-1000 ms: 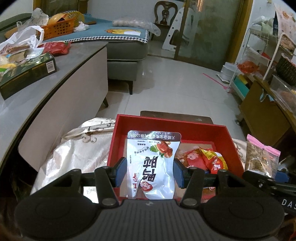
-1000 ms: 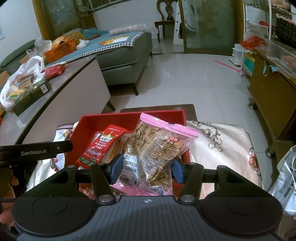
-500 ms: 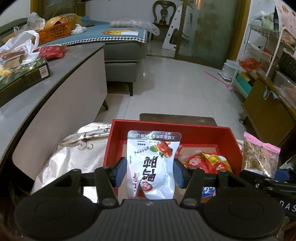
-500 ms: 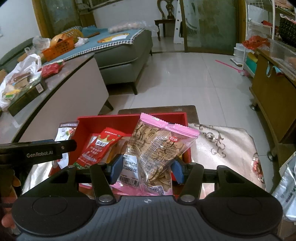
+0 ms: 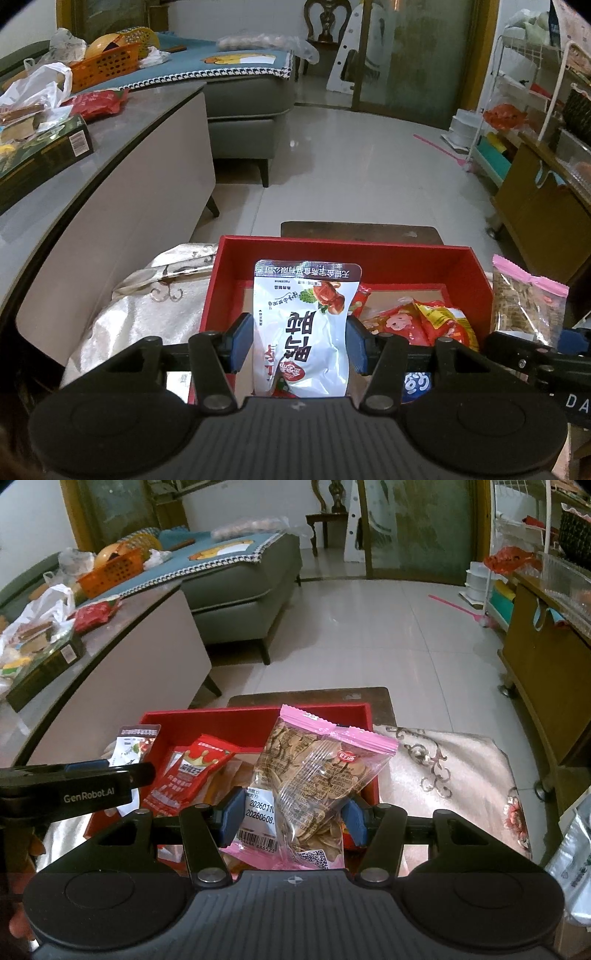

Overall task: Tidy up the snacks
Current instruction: 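Carry the white jujube packet into the red box with left tool while right tool carries the seed bag, then lower the jujube packet into the red box with left tool while right tool lowers the seed bag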

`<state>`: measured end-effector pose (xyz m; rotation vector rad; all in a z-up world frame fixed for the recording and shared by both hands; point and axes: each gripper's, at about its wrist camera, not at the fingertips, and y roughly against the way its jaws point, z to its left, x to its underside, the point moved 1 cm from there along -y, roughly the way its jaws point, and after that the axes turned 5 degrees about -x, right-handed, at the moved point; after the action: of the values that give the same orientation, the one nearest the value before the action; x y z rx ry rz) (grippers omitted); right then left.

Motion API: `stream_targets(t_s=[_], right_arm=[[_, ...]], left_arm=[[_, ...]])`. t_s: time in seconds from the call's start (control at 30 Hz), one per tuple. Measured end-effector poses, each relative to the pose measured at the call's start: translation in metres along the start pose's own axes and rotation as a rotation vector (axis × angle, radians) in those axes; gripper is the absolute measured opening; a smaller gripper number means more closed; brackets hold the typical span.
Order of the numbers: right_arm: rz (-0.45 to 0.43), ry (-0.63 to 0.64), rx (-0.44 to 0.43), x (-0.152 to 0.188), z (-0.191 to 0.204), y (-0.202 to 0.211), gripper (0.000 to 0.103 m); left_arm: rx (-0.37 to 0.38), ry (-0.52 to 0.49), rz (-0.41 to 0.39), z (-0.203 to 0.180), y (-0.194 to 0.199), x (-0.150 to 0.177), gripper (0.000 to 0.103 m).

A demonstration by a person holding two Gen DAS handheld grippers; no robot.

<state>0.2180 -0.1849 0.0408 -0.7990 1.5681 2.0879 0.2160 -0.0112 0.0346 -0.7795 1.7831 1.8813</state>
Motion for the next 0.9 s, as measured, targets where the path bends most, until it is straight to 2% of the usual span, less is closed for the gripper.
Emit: stream_targets(t_s=[0.9], right_arm=[[0.053, 0.000, 0.020, 0.002, -0.009, -0.023, 0.064]], left_arm=[[-0.026, -0.015, 0.028, -0.006, -0.024, 0.002, 0.047]])
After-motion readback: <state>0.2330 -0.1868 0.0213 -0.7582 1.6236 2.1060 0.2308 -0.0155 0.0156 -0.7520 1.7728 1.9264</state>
